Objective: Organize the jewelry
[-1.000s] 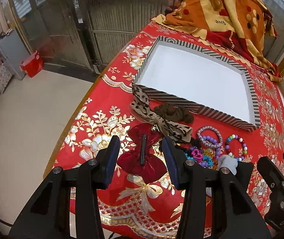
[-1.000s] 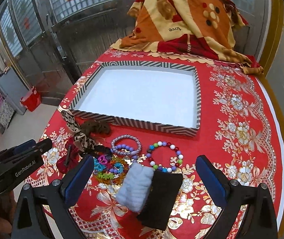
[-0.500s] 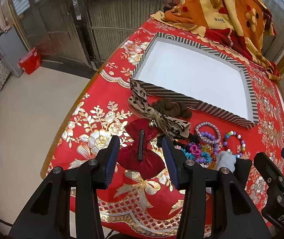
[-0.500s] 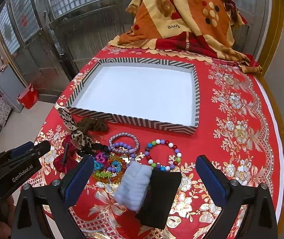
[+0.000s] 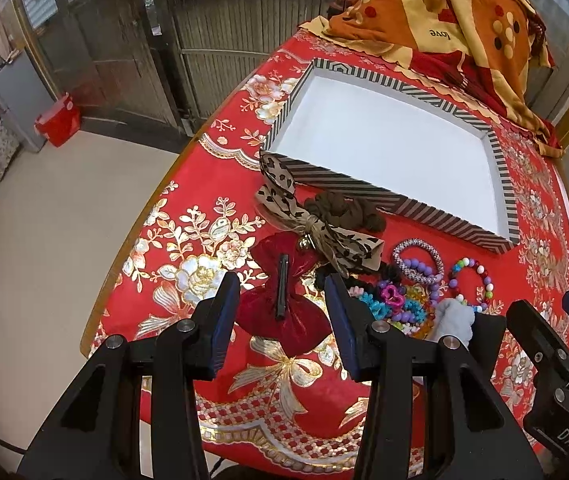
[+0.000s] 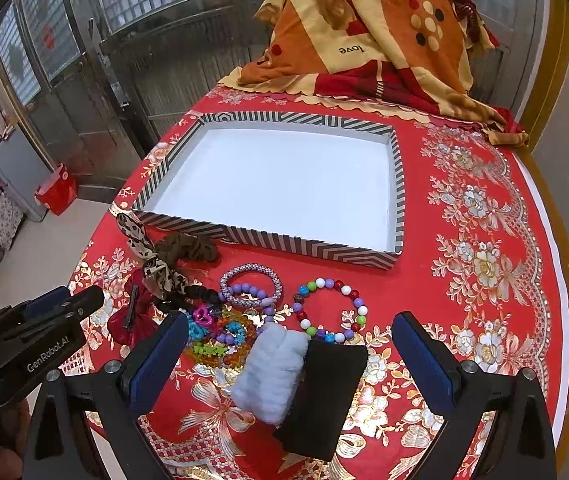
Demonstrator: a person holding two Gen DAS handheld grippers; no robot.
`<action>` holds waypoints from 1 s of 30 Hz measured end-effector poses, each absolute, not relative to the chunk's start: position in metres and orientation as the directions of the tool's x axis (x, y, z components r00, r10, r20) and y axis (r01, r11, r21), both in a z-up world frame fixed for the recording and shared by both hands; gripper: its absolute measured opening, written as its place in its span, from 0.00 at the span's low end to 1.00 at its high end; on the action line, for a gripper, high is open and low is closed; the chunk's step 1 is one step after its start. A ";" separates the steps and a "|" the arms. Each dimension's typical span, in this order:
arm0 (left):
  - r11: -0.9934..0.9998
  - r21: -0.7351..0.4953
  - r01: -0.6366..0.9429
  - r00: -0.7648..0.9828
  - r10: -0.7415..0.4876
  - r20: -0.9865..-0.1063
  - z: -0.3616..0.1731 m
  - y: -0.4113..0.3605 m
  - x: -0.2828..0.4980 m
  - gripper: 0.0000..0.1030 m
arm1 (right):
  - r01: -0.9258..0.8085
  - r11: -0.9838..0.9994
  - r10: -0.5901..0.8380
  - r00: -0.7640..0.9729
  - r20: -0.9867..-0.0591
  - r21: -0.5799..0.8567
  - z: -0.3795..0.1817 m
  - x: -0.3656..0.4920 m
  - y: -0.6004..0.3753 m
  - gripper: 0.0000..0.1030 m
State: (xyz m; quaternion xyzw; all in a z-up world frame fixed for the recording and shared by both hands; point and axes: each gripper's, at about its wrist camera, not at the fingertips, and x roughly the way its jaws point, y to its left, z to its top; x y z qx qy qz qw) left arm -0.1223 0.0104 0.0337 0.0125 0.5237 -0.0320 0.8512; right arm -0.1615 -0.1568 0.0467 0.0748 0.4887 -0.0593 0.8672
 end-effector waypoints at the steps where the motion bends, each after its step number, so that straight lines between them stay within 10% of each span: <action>1: 0.998 -0.012 0.067 0.449 -0.041 -0.892 0.034 0.010 -0.122 0.42 | 0.175 0.982 -0.031 0.514 -0.857 0.069 0.046 -0.162 -0.157 0.98; 30: 0.981 -0.022 0.191 0.411 -0.101 -0.906 0.026 0.003 -0.092 0.42 | 0.205 0.975 -0.030 0.484 -0.874 0.080 0.037 -0.151 -0.172 0.98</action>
